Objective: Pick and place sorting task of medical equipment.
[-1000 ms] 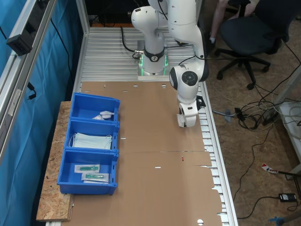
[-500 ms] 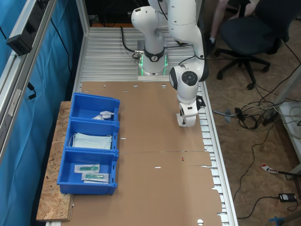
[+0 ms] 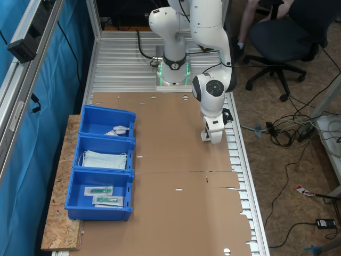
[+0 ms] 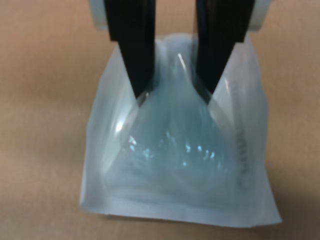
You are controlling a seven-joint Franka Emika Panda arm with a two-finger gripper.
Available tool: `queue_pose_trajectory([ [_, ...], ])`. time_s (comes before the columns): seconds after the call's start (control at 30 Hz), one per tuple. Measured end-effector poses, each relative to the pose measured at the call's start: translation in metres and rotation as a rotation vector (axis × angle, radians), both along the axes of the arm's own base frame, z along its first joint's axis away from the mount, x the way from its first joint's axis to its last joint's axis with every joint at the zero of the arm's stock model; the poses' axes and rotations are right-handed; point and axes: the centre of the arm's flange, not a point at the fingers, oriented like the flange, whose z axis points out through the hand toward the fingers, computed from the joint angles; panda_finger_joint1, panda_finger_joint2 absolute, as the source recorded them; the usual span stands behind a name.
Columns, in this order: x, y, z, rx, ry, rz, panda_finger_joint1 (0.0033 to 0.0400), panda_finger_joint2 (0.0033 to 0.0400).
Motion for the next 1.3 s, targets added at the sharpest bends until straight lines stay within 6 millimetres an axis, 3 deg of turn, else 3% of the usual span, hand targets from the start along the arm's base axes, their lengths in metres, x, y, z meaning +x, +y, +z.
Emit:
queue_pose_trajectory([
  [0.37,0.006,0.0,0.021,0.007,-0.044,-0.002,0.0054,0.0054],
  [0.8,0.019,-0.012,0.089,0.023,-0.171,-0.028,0.0054,0.0054],
  [1.07,0.028,-0.037,0.127,0.024,-0.222,-0.085,0.0054,0.0054],
  [1.3,0.037,-0.085,0.153,0.017,-0.253,-0.189,0.0054,0.0054],
])
